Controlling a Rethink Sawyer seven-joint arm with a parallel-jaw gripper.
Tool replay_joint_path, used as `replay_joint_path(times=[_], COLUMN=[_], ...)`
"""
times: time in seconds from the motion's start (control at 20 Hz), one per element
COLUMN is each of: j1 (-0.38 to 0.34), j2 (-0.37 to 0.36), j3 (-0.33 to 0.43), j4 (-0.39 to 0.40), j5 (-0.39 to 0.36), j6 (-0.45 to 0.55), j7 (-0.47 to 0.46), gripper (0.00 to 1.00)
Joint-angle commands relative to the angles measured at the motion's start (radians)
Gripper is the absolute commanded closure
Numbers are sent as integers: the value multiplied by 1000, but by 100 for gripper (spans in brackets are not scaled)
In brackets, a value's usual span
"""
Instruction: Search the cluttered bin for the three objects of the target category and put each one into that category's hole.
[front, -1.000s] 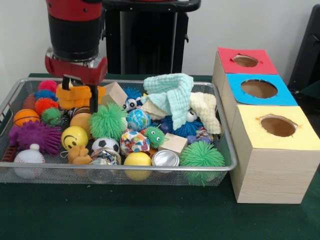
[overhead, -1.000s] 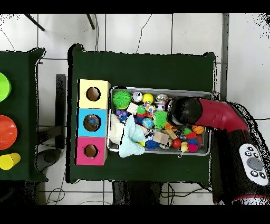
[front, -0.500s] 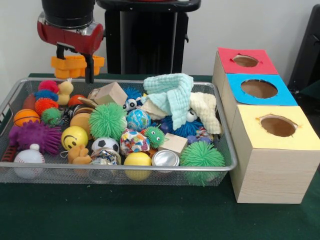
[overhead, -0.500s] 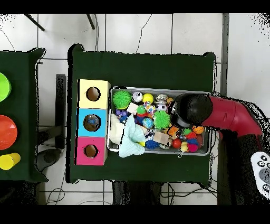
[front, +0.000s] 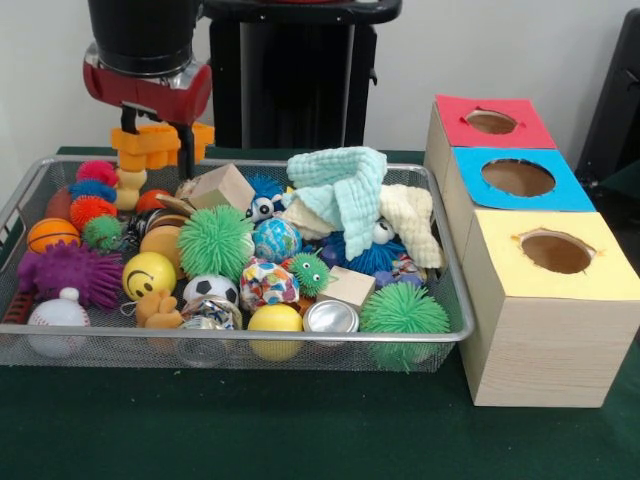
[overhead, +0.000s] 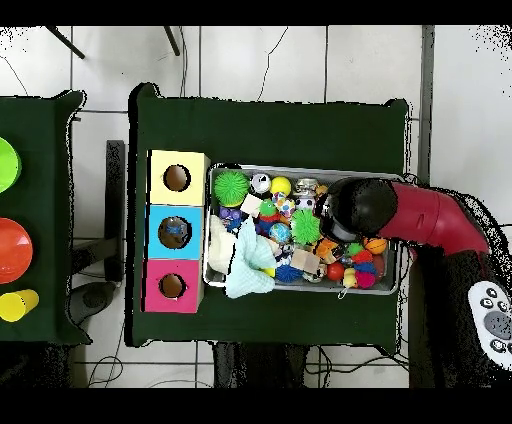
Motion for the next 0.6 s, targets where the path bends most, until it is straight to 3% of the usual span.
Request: replay_joint_path(times=[0.05, 0.6], j1=[21, 101], j2=[78, 117], j3=[78, 77], j4=[13, -77], j5=[-12, 20], j6=[-86, -25], j7=[-30, 14], gripper=[0, 0])
